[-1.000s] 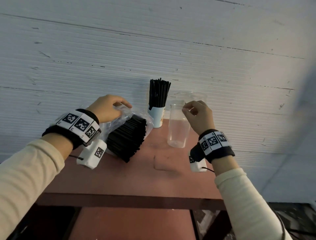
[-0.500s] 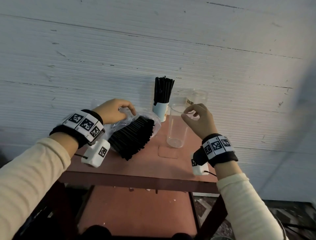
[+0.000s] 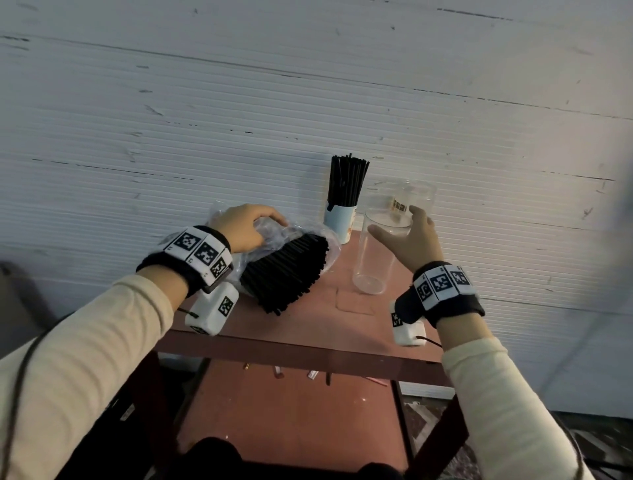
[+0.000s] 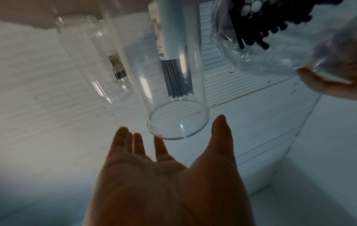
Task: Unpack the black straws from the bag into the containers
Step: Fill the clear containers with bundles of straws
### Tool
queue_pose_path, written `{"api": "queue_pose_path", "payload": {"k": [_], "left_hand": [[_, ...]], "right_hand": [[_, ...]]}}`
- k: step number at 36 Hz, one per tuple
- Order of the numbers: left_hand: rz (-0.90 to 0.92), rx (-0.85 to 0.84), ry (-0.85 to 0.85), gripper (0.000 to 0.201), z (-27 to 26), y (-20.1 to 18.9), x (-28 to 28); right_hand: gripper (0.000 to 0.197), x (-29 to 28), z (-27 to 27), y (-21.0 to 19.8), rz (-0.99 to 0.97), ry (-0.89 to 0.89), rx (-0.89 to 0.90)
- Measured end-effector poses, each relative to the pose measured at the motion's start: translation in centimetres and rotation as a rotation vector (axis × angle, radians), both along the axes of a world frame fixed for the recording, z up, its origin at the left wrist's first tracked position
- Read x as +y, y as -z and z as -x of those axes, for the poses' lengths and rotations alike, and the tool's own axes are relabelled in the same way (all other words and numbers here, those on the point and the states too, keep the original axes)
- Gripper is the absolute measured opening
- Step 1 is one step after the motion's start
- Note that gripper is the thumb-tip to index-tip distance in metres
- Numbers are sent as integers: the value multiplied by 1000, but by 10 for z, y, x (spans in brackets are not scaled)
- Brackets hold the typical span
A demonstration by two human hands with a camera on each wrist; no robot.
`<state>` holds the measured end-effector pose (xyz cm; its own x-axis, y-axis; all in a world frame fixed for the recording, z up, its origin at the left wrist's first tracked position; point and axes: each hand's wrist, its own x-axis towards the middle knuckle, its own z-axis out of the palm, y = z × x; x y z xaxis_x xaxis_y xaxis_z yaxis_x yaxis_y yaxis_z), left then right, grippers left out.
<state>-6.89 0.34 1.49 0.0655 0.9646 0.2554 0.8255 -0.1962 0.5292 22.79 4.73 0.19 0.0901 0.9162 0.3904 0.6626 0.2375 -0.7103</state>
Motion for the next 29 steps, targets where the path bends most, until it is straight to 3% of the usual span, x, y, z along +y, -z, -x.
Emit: {"api": "queue_pose_path", "payload": {"k": [4,6,8,14,18,21,25,29], "left_hand": [[-33,-58,-37,53,6,-2,2],[-43,-71,-46,45,7,-3,4],[-50,-94,-53,39,7,-5,7],[-34,-137,-12,38,5,-7,9],[-87,-128,-29,39,5,-11,10],[-113,-115,-31,42,4,-14,10],[-150,-101,-24,40,4,-15,11],[-160,-98,-31,39,6,-15,12]], "right_hand": [[87,-8,14,-1,-275,54,-111],[73,-13,27,-3,-450,3,-142],[63,-18,44,-5,-506,-86,-184],[20,-17,101,-2,-208,-428,-344],[21,-6,139,11,-21,-496,-581],[43,6,161,18,96,-400,-706],[52,18,175,17,123,-315,-739],[46,20,175,11,95,-390,-853]]}}
